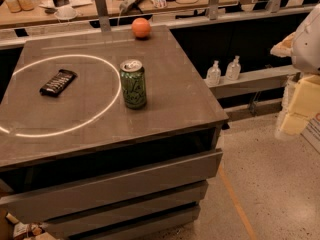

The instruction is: Pick green can

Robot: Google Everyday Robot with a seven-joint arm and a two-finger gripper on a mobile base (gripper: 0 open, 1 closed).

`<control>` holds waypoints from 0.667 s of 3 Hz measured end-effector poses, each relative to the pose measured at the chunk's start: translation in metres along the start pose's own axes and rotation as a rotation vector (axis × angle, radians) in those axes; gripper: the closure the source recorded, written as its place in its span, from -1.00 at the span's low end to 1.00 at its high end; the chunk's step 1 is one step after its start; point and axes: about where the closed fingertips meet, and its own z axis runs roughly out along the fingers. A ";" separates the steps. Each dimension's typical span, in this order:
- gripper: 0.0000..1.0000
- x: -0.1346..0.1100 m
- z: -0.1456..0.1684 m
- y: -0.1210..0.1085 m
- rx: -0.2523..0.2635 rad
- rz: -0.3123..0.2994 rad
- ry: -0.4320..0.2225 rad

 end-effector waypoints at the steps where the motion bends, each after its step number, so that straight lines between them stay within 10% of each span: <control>1: -1.00 0.000 0.000 0.000 0.000 0.000 0.000; 2: -1.00 -0.011 0.006 -0.008 -0.014 0.037 -0.096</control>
Offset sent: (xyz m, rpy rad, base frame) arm 0.0574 0.0403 0.0038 0.5211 -0.0161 -0.0434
